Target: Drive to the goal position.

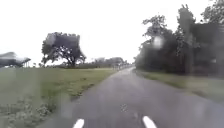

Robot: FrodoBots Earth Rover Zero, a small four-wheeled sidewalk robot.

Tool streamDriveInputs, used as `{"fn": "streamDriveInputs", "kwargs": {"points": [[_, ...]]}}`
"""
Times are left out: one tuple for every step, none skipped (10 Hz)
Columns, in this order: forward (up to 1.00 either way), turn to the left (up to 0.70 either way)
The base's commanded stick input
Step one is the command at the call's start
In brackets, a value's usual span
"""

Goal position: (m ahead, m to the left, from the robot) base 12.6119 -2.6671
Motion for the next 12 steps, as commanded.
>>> {"fn": "streamDriveInputs", "kwargs": {"points": [[0.7, 0.0], [0.7, 0.0], [0.7, 0.0], [0.7, 0.0], [0.7, 0.0], [0.7, 0.0], [0.7, 0.0], [0.7, 0.0], [0.7, 0.0], [0.7, 0.0], [0.7, 0.0], [0.7, 0.0]]}}
